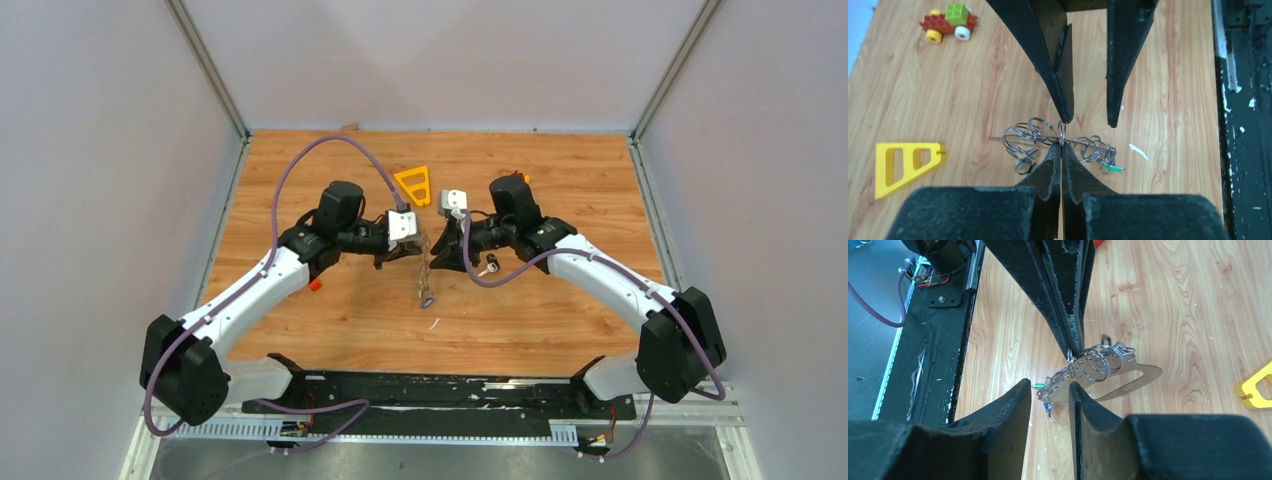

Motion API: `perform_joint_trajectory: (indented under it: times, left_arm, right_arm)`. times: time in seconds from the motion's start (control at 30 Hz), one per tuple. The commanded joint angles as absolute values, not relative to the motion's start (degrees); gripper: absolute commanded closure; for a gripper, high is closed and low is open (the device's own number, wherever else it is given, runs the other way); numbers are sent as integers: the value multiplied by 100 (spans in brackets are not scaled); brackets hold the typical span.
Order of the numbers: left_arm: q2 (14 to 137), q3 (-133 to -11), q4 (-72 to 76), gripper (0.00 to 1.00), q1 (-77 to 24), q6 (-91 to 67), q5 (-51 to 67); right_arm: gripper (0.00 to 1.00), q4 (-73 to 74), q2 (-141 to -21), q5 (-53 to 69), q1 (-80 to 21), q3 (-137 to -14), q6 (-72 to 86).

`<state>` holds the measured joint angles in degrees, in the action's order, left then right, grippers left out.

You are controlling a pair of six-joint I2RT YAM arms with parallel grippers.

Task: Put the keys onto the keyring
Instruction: Adjust the keyring.

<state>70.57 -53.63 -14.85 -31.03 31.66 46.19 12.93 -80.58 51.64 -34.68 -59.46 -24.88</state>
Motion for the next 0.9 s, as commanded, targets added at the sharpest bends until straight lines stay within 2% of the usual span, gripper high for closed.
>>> perform_joint_trajectory:
  times: [0.0, 0.3, 0.87]
  left_arm:
    - [7159, -5920, -2770, 100, -3331, 3782, 3630]
    - [7329, -6716, -3746, 100, -3786, 3714, 2511]
    - [7242, -6591, -3528, 100, -3947, 3109, 3230]
  right_arm:
    - [65, 1360, -8032, 5214, -3513, -6105, -2679]
    - [70, 1317, -7956, 5404, -3508, -6101, -2681]
    - [72, 938, -8086, 5953, -3509, -6066, -2174]
